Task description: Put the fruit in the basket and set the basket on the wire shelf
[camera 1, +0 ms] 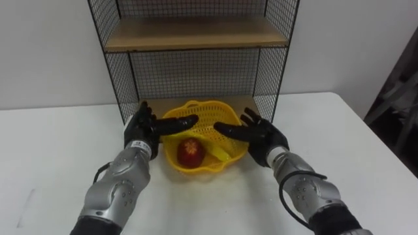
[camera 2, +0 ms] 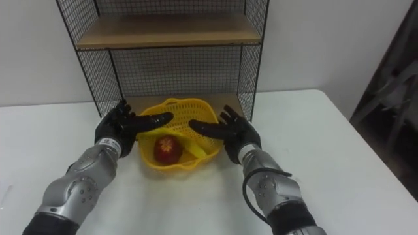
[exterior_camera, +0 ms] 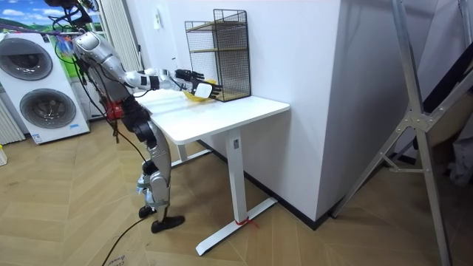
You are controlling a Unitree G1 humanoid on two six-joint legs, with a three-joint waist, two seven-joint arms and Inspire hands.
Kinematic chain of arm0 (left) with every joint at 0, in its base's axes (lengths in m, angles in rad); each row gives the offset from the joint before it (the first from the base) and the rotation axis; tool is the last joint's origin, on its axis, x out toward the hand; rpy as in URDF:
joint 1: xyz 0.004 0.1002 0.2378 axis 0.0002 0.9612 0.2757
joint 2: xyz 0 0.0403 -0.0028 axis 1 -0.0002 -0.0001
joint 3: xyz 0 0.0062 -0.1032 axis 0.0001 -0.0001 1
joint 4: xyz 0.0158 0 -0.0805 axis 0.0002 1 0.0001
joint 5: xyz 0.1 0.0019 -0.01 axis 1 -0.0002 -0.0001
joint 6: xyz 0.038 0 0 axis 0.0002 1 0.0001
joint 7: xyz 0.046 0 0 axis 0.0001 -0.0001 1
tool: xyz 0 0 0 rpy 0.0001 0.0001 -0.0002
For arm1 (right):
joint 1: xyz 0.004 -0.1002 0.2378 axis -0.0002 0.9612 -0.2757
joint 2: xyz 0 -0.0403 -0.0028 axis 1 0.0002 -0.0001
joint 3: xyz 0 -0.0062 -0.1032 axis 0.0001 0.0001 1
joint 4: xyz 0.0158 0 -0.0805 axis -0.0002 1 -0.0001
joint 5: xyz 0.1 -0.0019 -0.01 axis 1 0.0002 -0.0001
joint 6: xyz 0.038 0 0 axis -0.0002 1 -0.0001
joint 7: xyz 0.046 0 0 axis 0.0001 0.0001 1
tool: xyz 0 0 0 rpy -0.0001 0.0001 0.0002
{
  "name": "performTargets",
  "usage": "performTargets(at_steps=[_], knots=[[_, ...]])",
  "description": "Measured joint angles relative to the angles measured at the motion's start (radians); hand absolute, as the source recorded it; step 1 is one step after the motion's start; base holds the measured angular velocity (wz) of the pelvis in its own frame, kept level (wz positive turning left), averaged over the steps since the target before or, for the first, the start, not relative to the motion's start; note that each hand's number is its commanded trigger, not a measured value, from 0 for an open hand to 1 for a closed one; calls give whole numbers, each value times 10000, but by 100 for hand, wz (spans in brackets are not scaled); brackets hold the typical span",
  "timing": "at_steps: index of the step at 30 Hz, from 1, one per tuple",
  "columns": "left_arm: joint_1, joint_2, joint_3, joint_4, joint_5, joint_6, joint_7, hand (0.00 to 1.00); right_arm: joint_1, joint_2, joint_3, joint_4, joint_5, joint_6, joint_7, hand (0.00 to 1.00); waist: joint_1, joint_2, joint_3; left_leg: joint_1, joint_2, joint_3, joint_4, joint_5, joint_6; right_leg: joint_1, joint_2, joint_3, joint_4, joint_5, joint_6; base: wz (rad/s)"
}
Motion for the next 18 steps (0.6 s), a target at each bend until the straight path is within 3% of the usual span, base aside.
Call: performTargets(at_steps=[6, 9, 18], knots=[[3, 4, 349, -8, 13, -190, -268, 0, 27, -111, -315, -1, -720, -162, 405, 0, 26, -69, -20, 31, -3, 5, -48, 64, -30, 4, -5, 1, 1, 4, -8, 0], [3, 33, 441, -8, 14, -223, -407, 0, 96, -115, -447, -5, -1056, -162, 636, 0, 35, -152, -73, 81, 1, 3, -67, 97, -50, -44, 0, 0, 1, 19, -31, 0], [6, 33, 796, -9, -196, -583, -720, 0, 128, -498, -683, -140, -1451, -191, 854, 0, 10, -111, -111, -26, 1, 46, -83, 93, -50, -125, -3, 47, 146, 33, -49, -1]])
